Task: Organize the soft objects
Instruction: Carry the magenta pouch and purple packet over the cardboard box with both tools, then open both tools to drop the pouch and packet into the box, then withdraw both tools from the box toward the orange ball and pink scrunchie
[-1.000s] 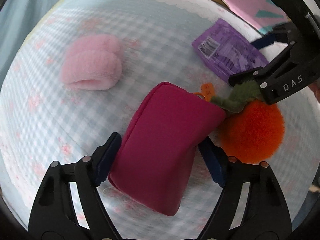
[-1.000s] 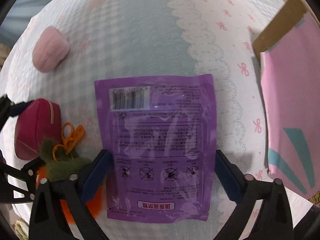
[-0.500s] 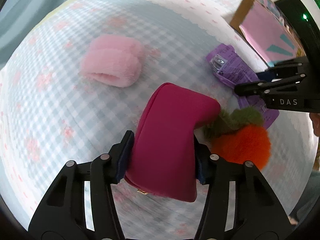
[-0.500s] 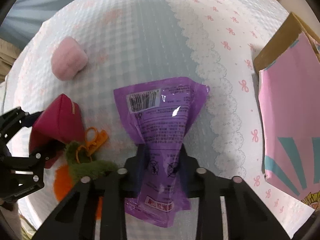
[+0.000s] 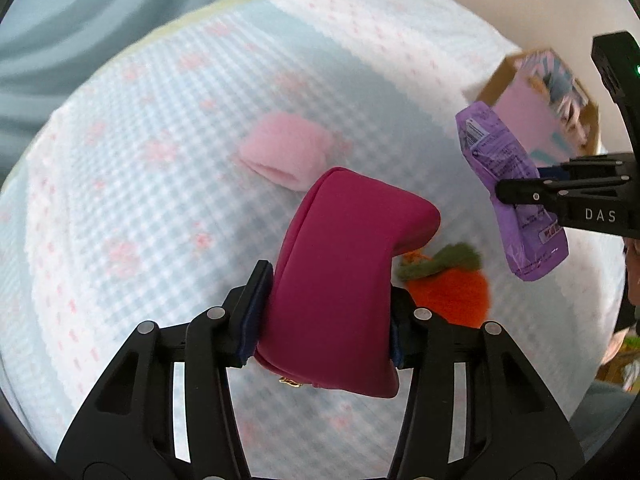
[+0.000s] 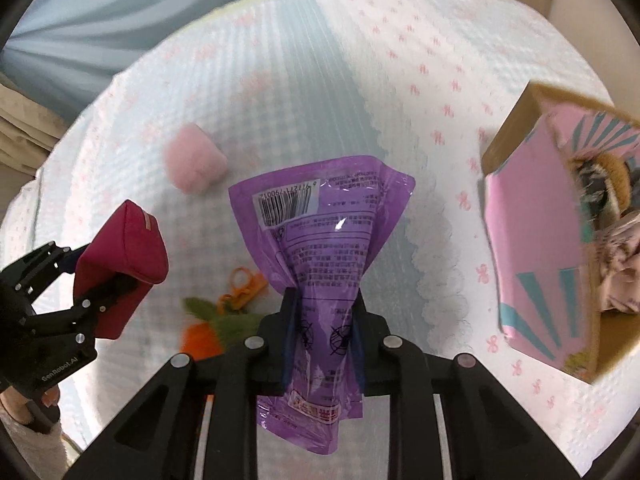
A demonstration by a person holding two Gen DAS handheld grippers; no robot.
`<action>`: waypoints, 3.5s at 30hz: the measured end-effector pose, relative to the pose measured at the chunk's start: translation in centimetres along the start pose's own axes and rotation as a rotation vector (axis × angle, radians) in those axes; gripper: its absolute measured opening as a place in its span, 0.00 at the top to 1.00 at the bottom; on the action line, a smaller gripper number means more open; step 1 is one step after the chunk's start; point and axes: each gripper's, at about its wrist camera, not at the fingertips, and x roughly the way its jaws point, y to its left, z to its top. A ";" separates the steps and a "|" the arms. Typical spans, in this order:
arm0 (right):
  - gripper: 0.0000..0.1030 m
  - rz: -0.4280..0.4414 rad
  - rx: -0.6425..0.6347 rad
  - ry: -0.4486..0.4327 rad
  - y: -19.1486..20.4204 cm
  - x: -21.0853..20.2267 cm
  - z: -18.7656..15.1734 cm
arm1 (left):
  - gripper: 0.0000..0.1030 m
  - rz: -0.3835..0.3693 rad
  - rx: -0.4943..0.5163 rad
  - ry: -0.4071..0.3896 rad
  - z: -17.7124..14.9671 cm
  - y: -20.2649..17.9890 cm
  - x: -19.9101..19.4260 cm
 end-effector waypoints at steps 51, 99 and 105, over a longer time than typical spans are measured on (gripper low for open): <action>0.79 0.042 -0.066 -0.159 -30.0 -25.1 3.6 | 0.56 0.034 -0.486 -0.107 18.4 -33.4 -4.0; 0.01 0.079 0.185 -0.016 -35.4 -15.1 5.2 | 0.00 0.103 -0.316 0.003 19.3 -35.8 0.1; 0.01 0.066 0.113 -0.077 -34.3 -18.8 4.2 | 0.00 0.123 -0.332 -0.046 18.3 -36.4 -4.8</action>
